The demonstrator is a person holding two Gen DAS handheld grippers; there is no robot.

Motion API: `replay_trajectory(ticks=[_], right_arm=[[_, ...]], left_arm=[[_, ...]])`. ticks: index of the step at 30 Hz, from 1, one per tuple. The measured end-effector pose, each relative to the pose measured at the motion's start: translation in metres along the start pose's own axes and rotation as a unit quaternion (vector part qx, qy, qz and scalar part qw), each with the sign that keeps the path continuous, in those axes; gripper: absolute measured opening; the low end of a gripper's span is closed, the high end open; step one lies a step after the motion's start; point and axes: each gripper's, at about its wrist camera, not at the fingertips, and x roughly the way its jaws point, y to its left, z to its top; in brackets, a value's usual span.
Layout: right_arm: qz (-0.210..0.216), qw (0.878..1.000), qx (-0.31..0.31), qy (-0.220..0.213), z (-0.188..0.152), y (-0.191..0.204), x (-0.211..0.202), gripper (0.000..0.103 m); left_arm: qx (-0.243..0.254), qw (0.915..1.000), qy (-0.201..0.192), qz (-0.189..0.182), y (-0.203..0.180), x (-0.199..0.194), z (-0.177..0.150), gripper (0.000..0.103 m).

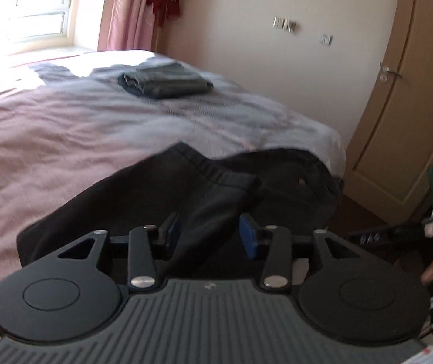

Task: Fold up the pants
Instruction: 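Lift the leg end with the left gripper toward the waistband while the right gripper grasps the waistband, then lay the leg end onto the waistband and open both grippers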

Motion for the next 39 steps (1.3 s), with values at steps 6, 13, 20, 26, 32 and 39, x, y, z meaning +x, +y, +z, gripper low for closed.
replay_trajectory(ticks=[6, 13, 20, 26, 32, 39], right_arm=[[0.094, 0.995, 0.042, 0.014, -0.002, -0.019, 0.001, 0.059], [0.24, 0.963, 0.102, 0.06, -0.001, 0.012, 0.047, 0.059], [0.207, 0.964, 0.138, 0.097, -0.001, 0.03, 0.084, 0.019], [0.22, 0.973, 0.073, 0.0, -0.003, 0.037, 0.043, 0.008], [0.16, 0.985, 0.066, 0.011, -0.02, 0.025, 0.047, 0.008], [0.123, 0.992, 0.022, 0.019, -0.018, 0.038, 0.05, 0.008]], left_arm=[[-0.075, 0.9914, 0.067, 0.083, 0.044, -0.003, -0.037, 0.032], [-0.104, 0.981, 0.087, 0.14, 0.084, -0.008, -0.047, 0.034], [-0.113, 0.9793, 0.079, 0.148, 0.083, -0.004, -0.053, 0.034], [-0.103, 0.9829, 0.078, 0.131, 0.082, -0.001, -0.051, 0.036], [-0.07, 0.9849, 0.093, 0.128, 0.075, 0.015, -0.056, 0.034], [-0.054, 0.9848, 0.104, 0.129, 0.079, 0.018, -0.055, 0.024]])
